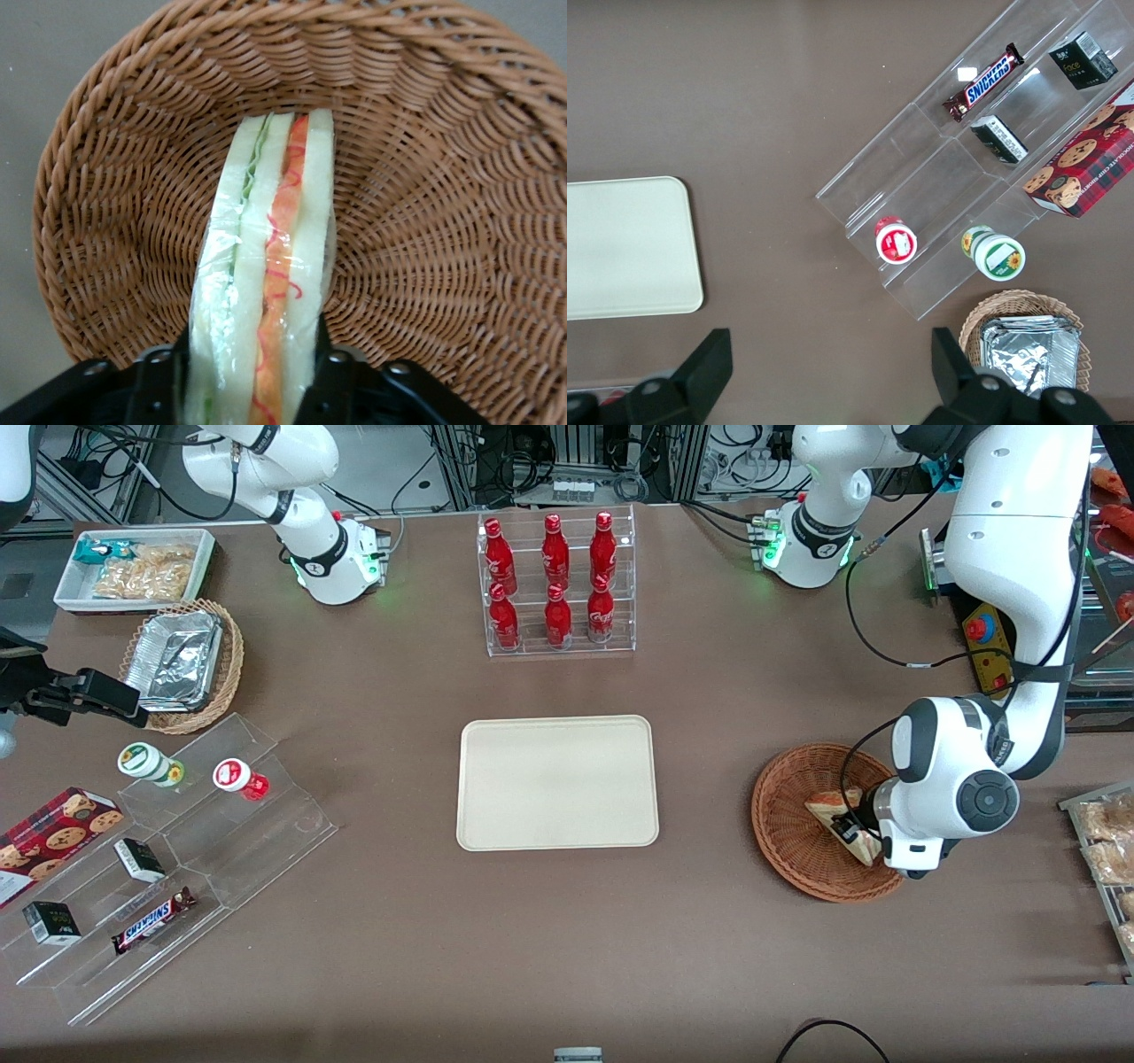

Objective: Place sandwich from basket to tray

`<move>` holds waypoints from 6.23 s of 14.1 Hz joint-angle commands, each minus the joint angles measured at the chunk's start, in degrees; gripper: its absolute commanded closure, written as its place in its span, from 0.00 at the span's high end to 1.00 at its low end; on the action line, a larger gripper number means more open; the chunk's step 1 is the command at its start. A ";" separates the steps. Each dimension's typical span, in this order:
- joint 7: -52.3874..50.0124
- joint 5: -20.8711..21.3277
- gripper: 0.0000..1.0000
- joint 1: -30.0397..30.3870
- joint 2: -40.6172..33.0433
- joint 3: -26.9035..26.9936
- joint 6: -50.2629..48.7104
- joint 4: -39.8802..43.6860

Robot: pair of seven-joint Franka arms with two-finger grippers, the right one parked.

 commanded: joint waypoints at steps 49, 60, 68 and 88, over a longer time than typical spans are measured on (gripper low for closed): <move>29.72 -1.70 1.00 -5.46 -22.81 -2.53 -31.37 9.59; 32.38 -1.52 1.00 -0.96 -27.75 -2.00 -34.37 16.43; 32.29 0.14 1.00 -1.05 -29.50 -2.26 -41.21 17.68; 32.38 -4.07 1.00 -1.05 -36.63 -2.18 -35.51 8.89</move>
